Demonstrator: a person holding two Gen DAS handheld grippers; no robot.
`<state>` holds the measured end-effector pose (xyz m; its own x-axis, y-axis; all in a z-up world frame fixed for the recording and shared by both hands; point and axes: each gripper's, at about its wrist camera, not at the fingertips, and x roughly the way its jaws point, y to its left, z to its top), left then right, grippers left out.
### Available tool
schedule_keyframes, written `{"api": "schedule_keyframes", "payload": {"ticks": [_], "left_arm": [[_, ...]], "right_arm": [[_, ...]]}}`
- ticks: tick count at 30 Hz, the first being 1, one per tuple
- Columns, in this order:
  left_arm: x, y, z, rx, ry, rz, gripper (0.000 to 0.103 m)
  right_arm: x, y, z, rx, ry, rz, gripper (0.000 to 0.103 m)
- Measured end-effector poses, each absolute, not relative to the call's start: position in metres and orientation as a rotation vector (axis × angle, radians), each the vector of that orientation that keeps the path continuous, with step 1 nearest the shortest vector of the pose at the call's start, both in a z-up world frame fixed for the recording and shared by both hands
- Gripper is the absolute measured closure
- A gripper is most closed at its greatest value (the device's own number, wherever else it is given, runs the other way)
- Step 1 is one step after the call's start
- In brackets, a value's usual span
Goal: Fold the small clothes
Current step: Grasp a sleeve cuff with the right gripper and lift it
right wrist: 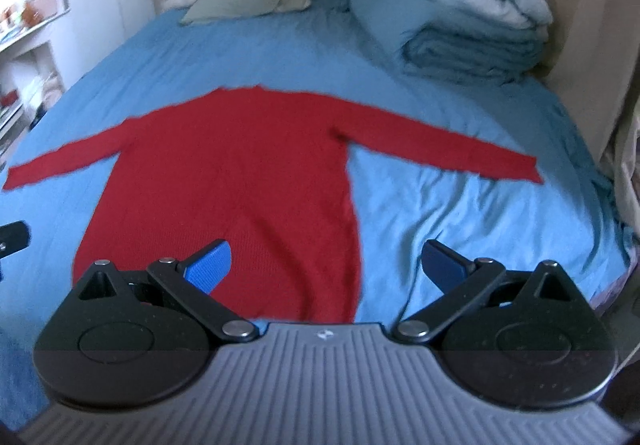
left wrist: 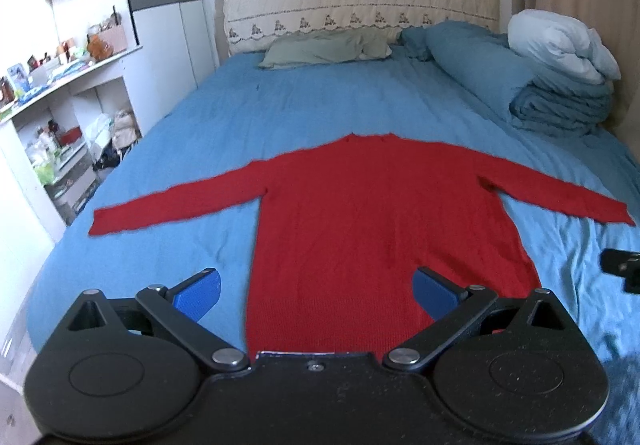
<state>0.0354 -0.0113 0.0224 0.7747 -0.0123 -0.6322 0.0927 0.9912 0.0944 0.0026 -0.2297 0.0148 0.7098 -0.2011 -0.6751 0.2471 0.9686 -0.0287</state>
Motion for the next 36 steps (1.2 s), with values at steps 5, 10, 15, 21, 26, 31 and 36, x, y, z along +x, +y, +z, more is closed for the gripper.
{"api": "schedule_keyframes", "payload": {"ticks": [5,10,15,21,26,31,36], "left_arm": [[0.113,-0.036,0.026,0.121,0.649,-0.092,0.000],[0.219,-0.073,0.011,0.073,0.661,-0.202,0.000],[0.308,-0.125,-0.016,0.090,0.683,-0.247,0.000],[0.382,-0.185,-0.048,0.085,0.782,-0.297,0.000],[0.426,-0.233,-0.088,0.135,0.890,-0.325,0.000],[0.457,-0.258,-0.122,0.120,0.957,-0.302,0.000],[0.475,-0.267,-0.145,0.139,0.996,-0.269,0.003]], "right_arm": [[0.052,-0.282,0.015,0.111,0.693,-0.354,0.000],[0.109,-0.351,-0.004,0.148,0.627,-0.521,0.000],[0.166,-0.429,-0.037,0.197,0.595,-0.687,0.000],[0.205,-0.515,-0.090,0.287,0.646,-0.827,0.000],[0.214,-0.581,-0.132,0.432,0.679,-0.936,0.000],[0.207,-0.623,-0.159,0.612,0.630,-0.988,0.022],[0.204,-0.657,-0.173,0.755,0.579,-1.053,0.055]]}}
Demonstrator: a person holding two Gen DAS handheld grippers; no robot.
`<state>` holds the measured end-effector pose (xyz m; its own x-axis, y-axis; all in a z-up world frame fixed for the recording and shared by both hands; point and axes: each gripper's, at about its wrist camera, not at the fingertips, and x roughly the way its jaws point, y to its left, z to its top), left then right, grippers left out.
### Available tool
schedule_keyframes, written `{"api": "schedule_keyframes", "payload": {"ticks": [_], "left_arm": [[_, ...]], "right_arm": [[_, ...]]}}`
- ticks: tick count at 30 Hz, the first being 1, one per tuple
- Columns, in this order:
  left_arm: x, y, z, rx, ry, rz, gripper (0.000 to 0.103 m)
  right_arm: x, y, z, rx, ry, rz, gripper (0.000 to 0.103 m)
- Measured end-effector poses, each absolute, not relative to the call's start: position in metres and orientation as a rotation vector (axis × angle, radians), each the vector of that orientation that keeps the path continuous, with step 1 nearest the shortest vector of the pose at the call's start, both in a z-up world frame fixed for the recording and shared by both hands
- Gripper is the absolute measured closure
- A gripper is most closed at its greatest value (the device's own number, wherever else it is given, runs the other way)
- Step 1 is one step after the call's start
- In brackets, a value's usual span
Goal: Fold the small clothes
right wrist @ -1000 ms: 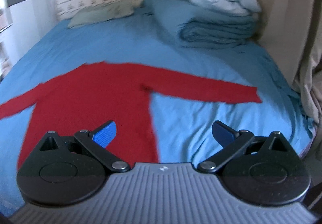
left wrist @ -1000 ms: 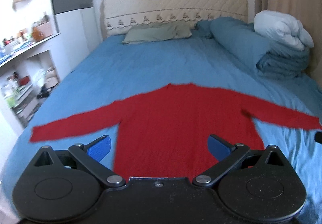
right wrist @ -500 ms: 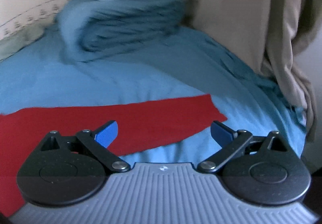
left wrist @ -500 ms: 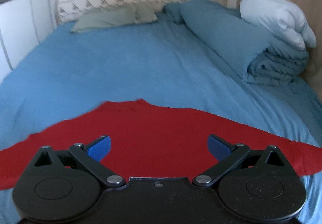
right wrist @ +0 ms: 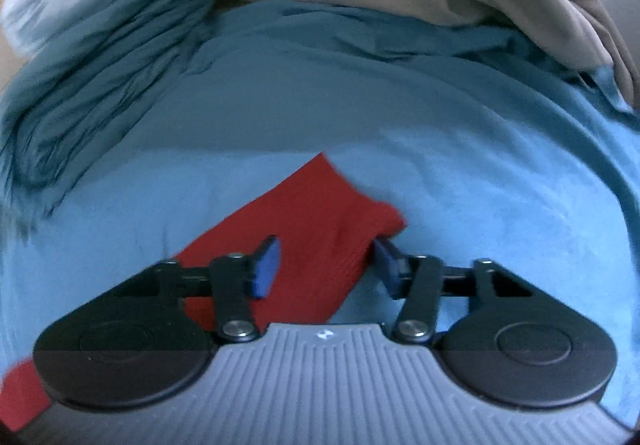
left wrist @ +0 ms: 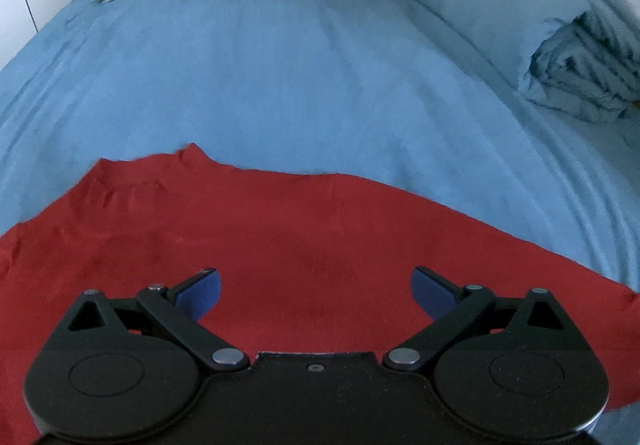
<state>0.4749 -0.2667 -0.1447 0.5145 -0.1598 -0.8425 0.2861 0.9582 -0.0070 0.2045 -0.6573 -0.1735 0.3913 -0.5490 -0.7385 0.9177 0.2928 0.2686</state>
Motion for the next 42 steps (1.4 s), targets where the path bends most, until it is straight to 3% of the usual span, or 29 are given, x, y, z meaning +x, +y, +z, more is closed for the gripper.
{"api": "schedule_keyframes", "payload": {"ticks": [4,6,14,18,28,32,36,39,42], "left_arm": [[0.484,-0.273,-0.161,0.172,1.018,-0.243,0.005],[0.489,-0.278,-0.169,0.187,1.034,-0.234,0.008],[0.499,-0.285,-0.189,0.248,1.042,-0.235,0.004],[0.503,-0.261,-0.167,0.181,1.057,-0.292,0.005],[0.479,-0.061,-0.066,0.053,0.949,-0.143,0.000],[0.455,0.024,-0.070,0.064,0.958,-0.013,0.000],[0.435,0.094,-0.096,-0.002,1.028,0.077,0.000],[0.420,0.129,-0.112,-0.053,1.070,0.095,0.000],[0.413,0.141,-0.118,-0.081,1.076,0.082,0.000]], "right_arm": [[0.196,-0.668,-0.174,0.811,0.571,-1.086,0.076],[0.198,-0.668,-0.173,0.798,0.579,-1.084,0.079],[0.228,-0.637,-0.124,0.719,0.509,-0.966,0.080],[0.268,-0.605,-0.085,0.707,0.443,-0.826,0.080],[0.419,-0.405,0.011,0.630,0.354,-0.102,0.080],[0.457,-0.281,-0.016,0.538,0.435,0.227,0.080],[0.475,-0.187,-0.097,0.410,0.630,0.350,0.080],[0.478,-0.146,-0.155,0.336,0.762,0.367,0.080],[0.472,-0.125,-0.177,0.247,0.788,0.375,0.080]]}}
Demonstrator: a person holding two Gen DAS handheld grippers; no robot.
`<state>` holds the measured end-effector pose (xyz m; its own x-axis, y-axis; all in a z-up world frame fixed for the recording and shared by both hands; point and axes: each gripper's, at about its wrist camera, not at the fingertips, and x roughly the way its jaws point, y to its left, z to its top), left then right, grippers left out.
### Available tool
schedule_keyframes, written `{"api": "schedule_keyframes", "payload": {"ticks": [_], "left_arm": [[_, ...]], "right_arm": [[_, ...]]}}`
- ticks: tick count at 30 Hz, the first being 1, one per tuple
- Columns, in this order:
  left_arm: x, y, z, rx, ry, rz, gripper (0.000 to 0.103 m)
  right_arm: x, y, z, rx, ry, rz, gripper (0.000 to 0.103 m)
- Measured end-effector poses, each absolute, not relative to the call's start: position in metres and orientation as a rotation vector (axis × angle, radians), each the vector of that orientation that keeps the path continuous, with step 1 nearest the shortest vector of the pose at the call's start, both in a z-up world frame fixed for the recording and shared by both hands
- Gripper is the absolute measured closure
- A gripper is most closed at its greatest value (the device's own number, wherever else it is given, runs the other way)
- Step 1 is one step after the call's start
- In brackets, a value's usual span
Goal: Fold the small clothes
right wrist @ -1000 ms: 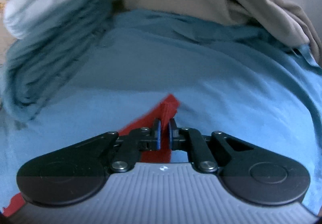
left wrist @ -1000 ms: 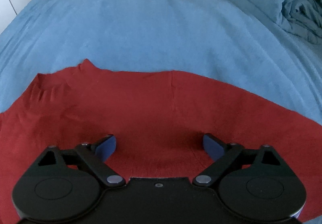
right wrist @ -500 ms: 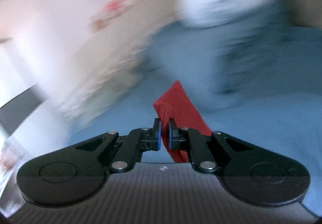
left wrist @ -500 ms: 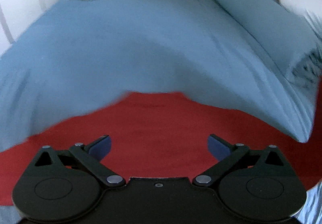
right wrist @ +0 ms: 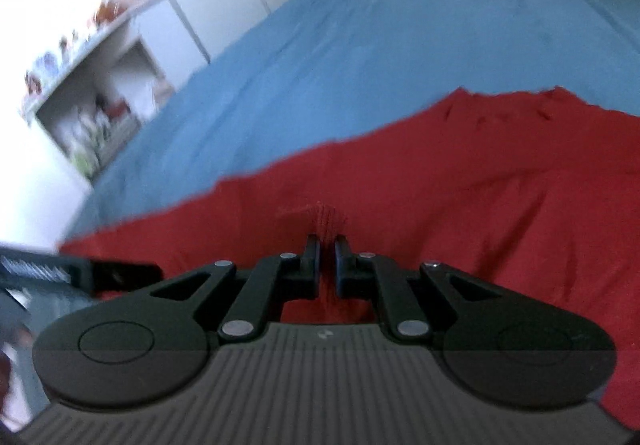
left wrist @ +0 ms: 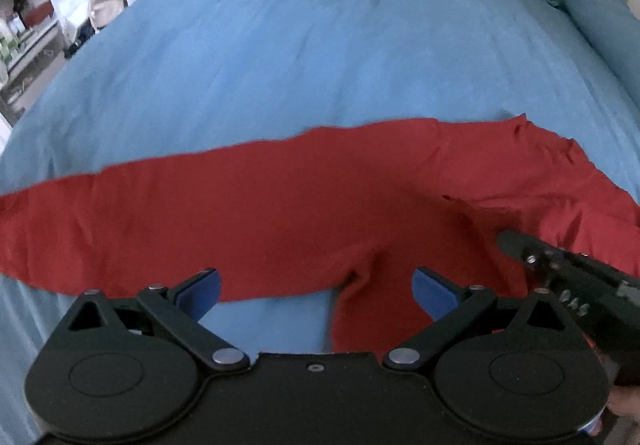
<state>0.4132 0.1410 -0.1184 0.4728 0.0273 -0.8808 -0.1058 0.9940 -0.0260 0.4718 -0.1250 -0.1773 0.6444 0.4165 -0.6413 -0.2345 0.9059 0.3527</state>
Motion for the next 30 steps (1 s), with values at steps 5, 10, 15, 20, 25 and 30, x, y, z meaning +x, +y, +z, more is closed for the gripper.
{"api": "schedule_keyframes", "payload": {"ticks": [5,10,15,20,25,30], "left_arm": [[0.427,0.133,-0.117,-0.143,1.073,0.023,0.000],[0.425,0.101,-0.119,-0.222,1.105,-0.094,0.000],[0.431,0.069,-0.139,-0.292,1.148,-0.155,0.018],[0.438,0.053,-0.155,-0.369,1.147,-0.125,0.040],[0.447,0.046,-0.155,-0.363,1.107,-0.056,0.098],[0.447,0.039,-0.122,-0.286,0.969,-0.059,0.099]], "right_arm": [[0.460,-0.110,-0.175,0.099,0.792,0.412,0.034],[0.423,-0.132,-0.157,-0.046,0.747,0.428,0.012],[0.399,-0.182,-0.150,-0.030,0.784,0.325,0.012],[0.389,-0.227,-0.156,0.054,0.823,0.202,0.012],[0.386,-0.255,-0.162,0.087,0.818,0.121,0.012],[0.381,-0.266,-0.160,0.102,0.816,0.092,0.012]]}}
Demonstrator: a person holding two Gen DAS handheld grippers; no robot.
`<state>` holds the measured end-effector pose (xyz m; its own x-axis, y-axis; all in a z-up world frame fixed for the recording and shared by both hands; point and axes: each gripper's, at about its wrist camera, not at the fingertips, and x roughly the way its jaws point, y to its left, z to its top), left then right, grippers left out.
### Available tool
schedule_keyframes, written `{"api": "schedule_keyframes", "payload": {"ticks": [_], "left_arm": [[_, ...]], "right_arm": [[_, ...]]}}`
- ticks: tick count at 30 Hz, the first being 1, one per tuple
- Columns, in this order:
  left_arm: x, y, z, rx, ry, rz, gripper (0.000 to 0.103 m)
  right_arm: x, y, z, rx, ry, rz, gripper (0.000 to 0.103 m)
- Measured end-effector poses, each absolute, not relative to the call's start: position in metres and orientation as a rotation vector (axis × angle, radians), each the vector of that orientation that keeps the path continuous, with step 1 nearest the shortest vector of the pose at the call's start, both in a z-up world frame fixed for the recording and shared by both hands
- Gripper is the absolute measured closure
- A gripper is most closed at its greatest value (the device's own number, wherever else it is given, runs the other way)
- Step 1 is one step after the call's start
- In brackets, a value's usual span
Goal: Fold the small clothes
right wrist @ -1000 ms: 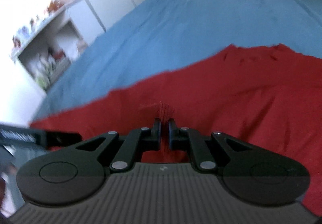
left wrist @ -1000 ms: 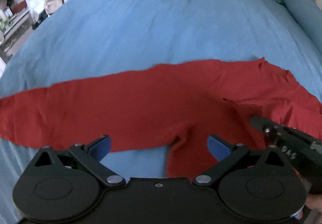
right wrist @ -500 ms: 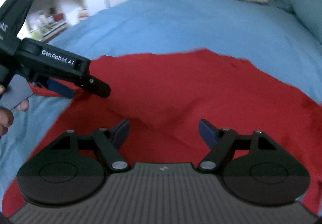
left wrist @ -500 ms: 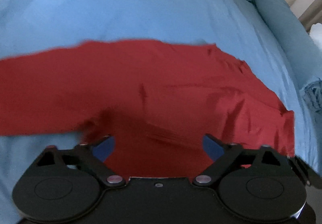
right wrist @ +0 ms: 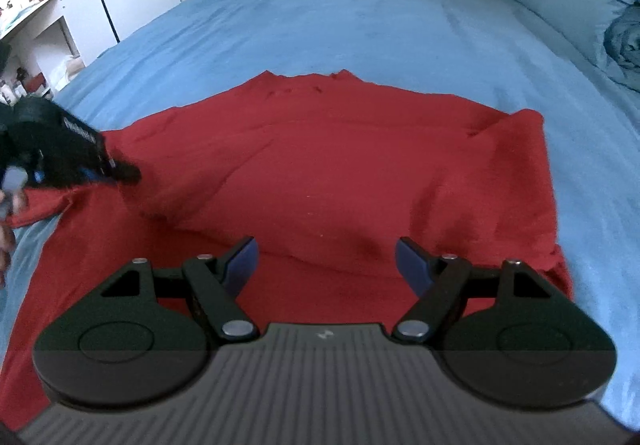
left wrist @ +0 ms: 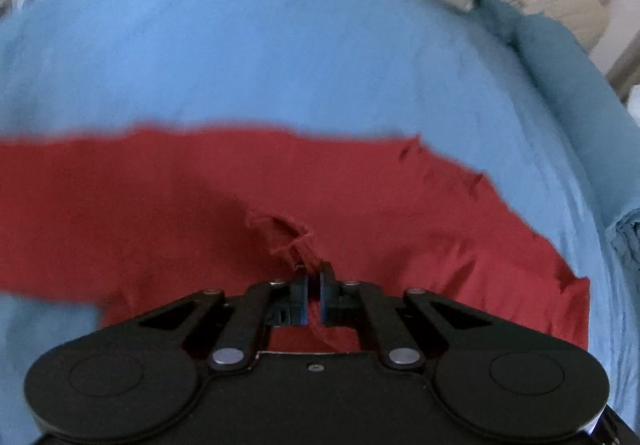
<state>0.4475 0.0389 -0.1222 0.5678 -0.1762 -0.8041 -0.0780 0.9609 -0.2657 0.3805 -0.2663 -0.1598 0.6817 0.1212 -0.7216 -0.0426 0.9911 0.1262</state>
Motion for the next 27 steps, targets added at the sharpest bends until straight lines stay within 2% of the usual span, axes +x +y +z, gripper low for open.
{"api": "schedule_keyframes", "payload": {"ticks": [3,6,8,11,13,15,17,27], "left_arm": [[0.444,0.043,-0.089,-0.217,0.849,-0.050,0.099],[0.439,0.047,-0.079,-0.105,0.759,0.004,0.099],[0.439,0.052,-0.096,-0.041,0.773,0.030,0.099],[0.444,0.062,-0.131,-0.064,0.887,0.031,0.096],[0.442,0.066,-0.139,-0.068,0.913,0.068,0.089],[0.437,0.070,-0.133,-0.087,0.886,0.092,0.056],[0.427,0.074,-0.121,-0.096,0.842,0.114,0.046],[0.426,0.045,-0.113,-0.027,0.848,-0.001,0.045]], "right_arm": [[0.375,-0.273,-0.155,0.100,0.811,0.084,0.012],[0.375,-0.277,-0.156,0.102,0.816,0.077,0.012],[0.374,-0.281,-0.159,0.099,0.829,0.068,0.012],[0.373,-0.287,-0.165,0.107,0.843,0.049,0.012],[0.371,-0.291,-0.167,0.111,0.843,0.036,0.012],[0.369,-0.295,-0.164,0.107,0.828,0.025,0.012],[0.369,-0.299,-0.162,0.100,0.813,0.022,0.012],[0.382,-0.338,-0.188,0.026,0.866,-0.131,0.013]]}}
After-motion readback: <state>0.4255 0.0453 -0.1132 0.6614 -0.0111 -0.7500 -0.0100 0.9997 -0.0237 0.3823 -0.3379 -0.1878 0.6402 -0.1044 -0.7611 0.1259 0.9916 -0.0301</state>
